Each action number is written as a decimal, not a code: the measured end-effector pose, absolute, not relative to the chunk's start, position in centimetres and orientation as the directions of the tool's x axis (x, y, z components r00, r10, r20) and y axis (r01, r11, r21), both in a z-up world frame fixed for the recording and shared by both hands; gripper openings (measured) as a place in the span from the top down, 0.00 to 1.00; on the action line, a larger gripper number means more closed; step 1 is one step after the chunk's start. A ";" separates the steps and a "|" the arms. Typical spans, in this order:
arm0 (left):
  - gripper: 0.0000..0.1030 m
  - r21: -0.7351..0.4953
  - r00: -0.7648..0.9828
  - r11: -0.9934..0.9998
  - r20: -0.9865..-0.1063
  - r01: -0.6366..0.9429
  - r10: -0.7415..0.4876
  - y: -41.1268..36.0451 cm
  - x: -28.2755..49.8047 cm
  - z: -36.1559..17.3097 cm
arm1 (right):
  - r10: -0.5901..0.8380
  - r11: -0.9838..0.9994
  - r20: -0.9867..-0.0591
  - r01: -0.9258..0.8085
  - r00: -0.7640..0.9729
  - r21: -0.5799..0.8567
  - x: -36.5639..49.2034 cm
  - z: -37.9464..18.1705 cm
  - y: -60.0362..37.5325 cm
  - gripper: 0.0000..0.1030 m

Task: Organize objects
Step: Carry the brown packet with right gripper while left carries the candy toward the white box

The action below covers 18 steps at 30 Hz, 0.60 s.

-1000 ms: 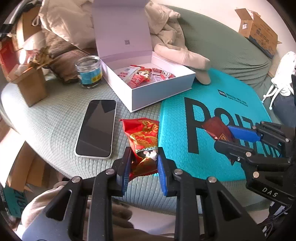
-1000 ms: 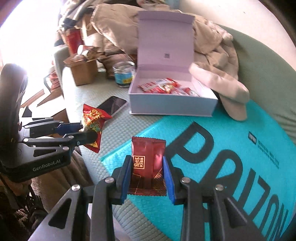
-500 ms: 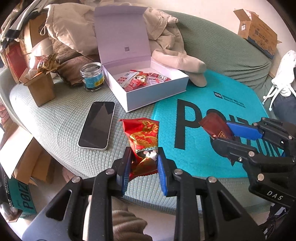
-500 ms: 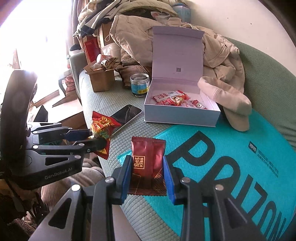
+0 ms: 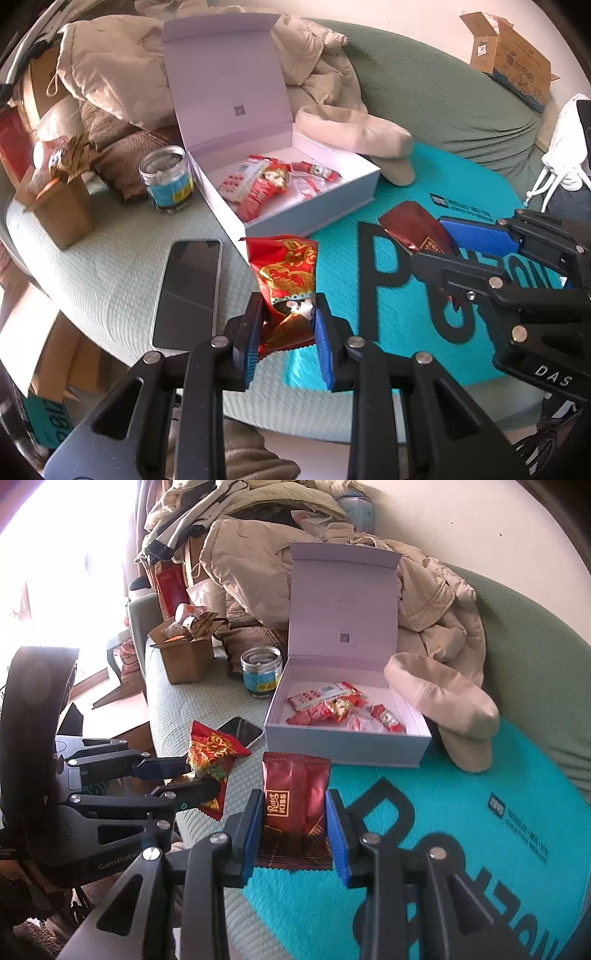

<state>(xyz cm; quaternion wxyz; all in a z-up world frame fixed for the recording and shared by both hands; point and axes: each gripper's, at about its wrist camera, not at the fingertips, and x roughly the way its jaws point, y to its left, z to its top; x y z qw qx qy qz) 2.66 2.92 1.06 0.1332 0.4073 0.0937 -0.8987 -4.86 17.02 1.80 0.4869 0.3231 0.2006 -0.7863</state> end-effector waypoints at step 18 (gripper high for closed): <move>0.76 -0.030 -0.632 -0.955 -0.756 0.295 -0.171 -5.8 -5.7 1.7 | -0.652 -0.421 -0.691 0.907 -0.313 -0.014 -11.7 2.9 7.0 0.68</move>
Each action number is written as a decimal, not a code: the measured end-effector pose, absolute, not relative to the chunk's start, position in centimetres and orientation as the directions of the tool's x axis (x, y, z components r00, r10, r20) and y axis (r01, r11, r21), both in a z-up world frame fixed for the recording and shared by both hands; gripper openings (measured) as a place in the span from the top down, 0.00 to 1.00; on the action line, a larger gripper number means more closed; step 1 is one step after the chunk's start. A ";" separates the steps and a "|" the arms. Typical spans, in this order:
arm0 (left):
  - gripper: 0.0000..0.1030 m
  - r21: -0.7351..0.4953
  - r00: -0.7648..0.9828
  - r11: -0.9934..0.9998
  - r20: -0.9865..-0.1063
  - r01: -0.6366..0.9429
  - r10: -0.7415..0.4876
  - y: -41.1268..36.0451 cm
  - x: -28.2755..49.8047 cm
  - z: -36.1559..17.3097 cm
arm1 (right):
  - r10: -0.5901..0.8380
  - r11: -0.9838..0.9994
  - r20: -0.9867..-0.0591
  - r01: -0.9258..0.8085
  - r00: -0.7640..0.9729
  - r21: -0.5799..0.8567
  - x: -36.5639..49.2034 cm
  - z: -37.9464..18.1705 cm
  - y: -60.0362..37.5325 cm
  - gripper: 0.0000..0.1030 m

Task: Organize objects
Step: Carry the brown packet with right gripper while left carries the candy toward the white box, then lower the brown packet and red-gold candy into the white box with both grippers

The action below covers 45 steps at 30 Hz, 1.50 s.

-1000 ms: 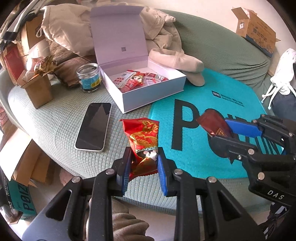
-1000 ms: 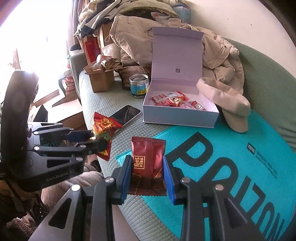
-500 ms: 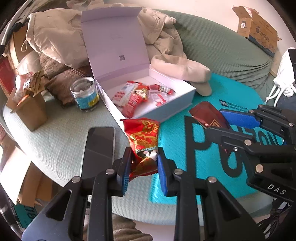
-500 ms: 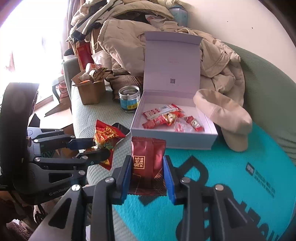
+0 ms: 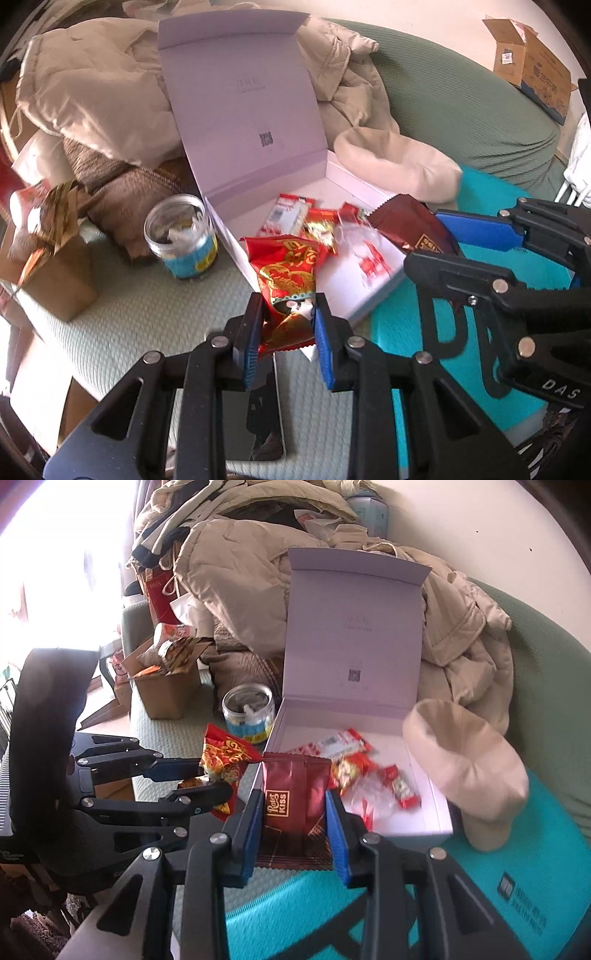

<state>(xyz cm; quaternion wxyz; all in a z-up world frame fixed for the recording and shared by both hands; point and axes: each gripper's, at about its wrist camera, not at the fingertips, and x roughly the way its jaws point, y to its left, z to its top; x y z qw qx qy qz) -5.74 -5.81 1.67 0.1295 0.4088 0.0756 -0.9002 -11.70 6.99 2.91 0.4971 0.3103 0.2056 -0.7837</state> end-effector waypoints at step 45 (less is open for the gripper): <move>0.76 -0.085 -0.500 -0.989 -0.866 0.118 0.014 -6.5 -19.0 -3.8 | -0.549 -0.517 -0.777 0.856 -0.307 0.027 -24.6 -2.6 2.7 0.68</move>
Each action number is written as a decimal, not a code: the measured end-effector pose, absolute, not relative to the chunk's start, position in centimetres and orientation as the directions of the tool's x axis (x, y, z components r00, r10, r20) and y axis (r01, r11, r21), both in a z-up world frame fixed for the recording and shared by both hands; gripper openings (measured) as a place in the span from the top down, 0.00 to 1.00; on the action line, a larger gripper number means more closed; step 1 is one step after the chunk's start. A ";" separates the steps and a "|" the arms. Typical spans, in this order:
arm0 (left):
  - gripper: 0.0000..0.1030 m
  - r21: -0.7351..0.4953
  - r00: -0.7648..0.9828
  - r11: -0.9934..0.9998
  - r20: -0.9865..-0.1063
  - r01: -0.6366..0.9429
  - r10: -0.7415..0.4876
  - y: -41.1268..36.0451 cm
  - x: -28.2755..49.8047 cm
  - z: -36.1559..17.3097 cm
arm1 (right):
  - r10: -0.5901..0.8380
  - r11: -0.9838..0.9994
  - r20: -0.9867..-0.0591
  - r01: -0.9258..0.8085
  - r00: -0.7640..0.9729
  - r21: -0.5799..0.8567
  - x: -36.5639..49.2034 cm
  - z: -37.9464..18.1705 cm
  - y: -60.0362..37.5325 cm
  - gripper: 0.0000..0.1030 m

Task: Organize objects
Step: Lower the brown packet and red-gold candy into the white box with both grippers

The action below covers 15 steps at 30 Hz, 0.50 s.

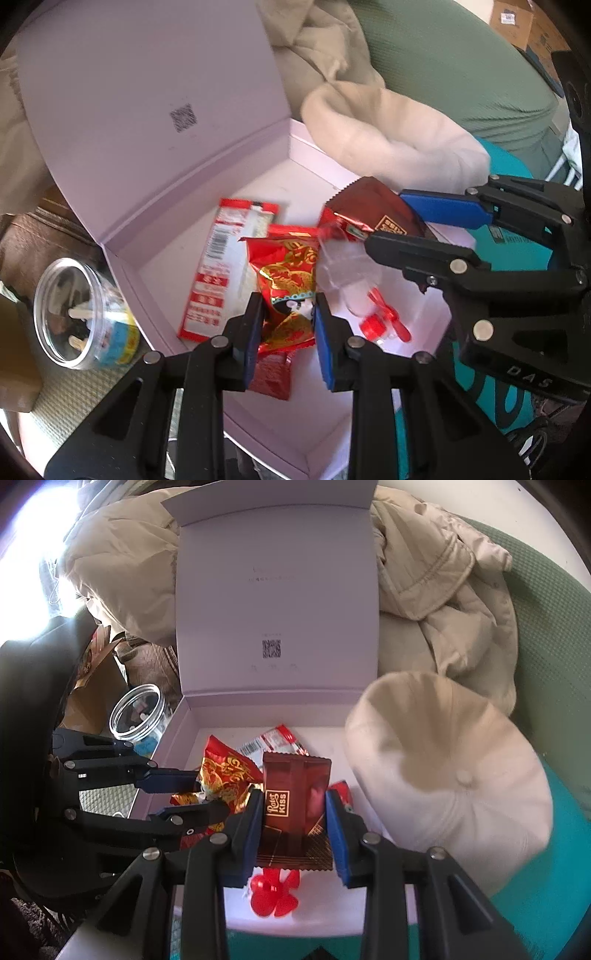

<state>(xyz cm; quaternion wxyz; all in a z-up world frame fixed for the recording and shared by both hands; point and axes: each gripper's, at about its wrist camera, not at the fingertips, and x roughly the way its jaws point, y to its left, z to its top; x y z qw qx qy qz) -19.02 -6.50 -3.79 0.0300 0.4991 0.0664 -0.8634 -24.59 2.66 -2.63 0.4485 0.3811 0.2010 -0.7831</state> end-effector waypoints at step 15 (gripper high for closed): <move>0.76 -0.127 -0.416 -0.990 -0.905 0.065 0.089 -4.5 -18.0 -5.8 | -0.506 -0.503 -0.822 0.864 -0.262 0.034 -22.7 -4.0 4.4 0.68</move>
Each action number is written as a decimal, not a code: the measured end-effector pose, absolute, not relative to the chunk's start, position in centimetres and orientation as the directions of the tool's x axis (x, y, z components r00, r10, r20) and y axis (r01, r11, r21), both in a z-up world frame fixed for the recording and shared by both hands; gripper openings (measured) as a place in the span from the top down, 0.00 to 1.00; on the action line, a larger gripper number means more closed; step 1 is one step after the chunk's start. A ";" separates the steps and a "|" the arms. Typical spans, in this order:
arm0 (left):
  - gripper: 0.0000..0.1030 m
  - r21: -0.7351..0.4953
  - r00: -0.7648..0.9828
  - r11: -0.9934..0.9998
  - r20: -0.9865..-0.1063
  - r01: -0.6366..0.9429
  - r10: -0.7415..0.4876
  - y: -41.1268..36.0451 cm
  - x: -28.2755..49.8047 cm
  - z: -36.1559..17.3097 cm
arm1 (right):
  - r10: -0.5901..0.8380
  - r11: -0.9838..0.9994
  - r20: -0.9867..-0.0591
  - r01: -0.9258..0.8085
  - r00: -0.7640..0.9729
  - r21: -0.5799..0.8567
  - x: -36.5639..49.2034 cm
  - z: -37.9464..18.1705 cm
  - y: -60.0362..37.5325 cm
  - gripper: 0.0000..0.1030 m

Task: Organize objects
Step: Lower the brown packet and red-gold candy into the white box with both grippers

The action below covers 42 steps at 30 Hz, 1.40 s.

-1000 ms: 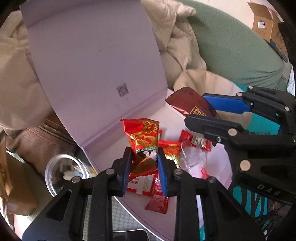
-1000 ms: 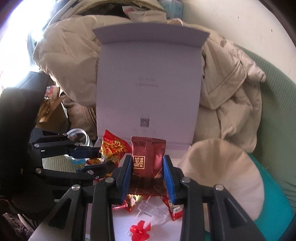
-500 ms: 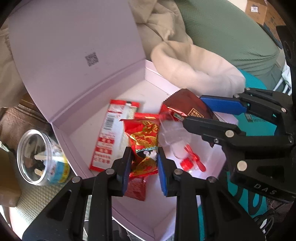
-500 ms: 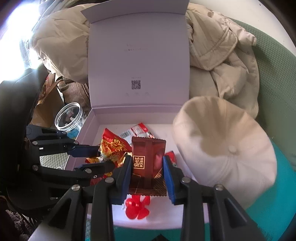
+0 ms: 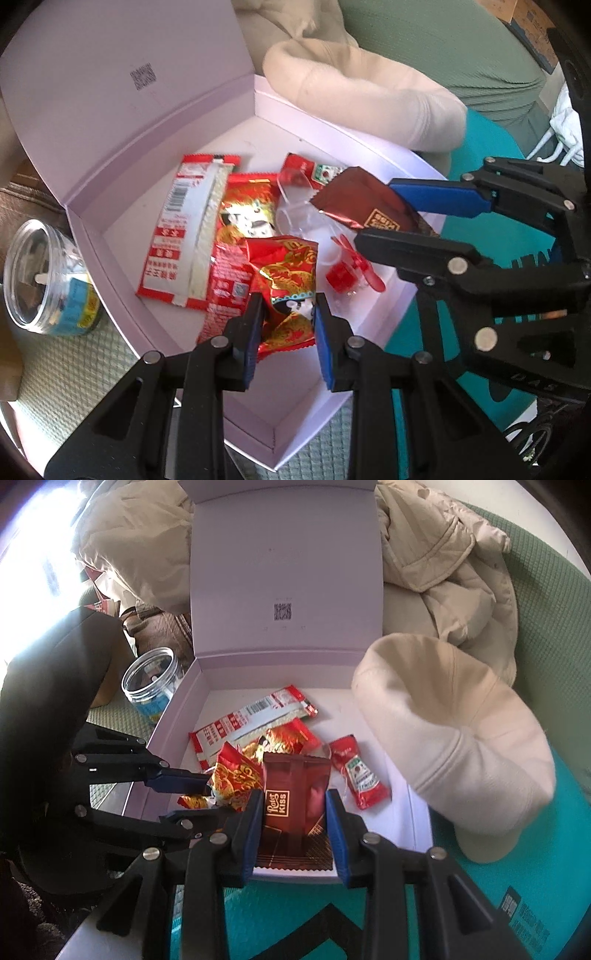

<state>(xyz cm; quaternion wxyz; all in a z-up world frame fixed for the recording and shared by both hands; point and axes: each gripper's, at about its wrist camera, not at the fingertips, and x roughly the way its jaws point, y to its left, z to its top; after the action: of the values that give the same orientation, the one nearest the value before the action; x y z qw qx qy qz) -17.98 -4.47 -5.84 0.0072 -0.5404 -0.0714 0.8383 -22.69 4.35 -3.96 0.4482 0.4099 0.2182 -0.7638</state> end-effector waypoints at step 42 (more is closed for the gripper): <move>0.76 -0.198 -0.413 -0.978 -0.897 0.064 0.155 -9.4 -18.5 -5.8 | -0.449 -0.513 -0.873 0.855 -0.189 0.079 -25.1 -6.7 2.5 0.67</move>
<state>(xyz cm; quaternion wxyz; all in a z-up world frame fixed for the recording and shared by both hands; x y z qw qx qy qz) -18.50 -9.37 -5.79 0.0273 -0.5410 -0.1009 0.8345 -25.10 2.55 -6.67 0.4412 0.4589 0.2207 -0.7389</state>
